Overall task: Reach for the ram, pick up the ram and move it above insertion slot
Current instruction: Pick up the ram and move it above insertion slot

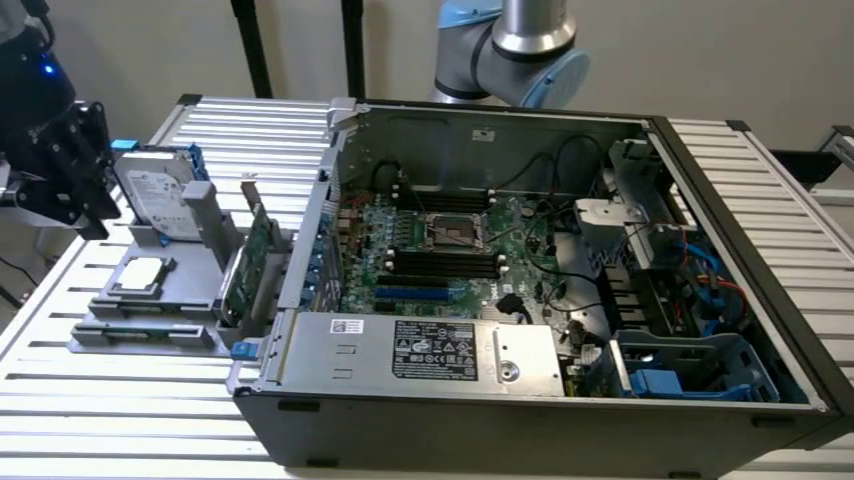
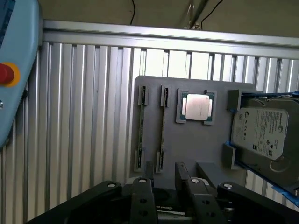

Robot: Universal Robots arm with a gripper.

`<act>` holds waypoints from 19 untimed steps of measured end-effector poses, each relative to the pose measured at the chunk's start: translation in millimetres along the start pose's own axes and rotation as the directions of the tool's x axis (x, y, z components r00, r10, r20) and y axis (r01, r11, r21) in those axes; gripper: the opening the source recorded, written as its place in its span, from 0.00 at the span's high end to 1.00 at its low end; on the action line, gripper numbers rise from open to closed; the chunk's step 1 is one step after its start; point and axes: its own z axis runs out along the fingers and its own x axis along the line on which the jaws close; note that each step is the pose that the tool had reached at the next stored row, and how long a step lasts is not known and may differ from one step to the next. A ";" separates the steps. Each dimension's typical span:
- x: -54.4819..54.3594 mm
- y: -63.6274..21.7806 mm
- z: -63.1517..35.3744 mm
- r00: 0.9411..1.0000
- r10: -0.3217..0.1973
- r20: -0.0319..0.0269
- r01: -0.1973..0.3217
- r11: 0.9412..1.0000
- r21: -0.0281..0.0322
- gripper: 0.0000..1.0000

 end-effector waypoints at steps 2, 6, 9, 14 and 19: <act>0.0 0.0 0.9 1.000 0.000 0.000 0.000 1.000 0.000 0.64; 0.5 0.0 7.1 1.000 0.000 0.000 0.000 1.000 0.000 0.64; 1.2 0.0 12.6 1.000 0.000 0.000 0.000 1.000 0.000 0.64; 3.3 0.1 21.8 1.000 0.001 0.000 -0.001 1.000 0.000 0.64; 5.3 0.2 30.8 1.000 0.003 0.000 -0.003 1.000 0.000 0.64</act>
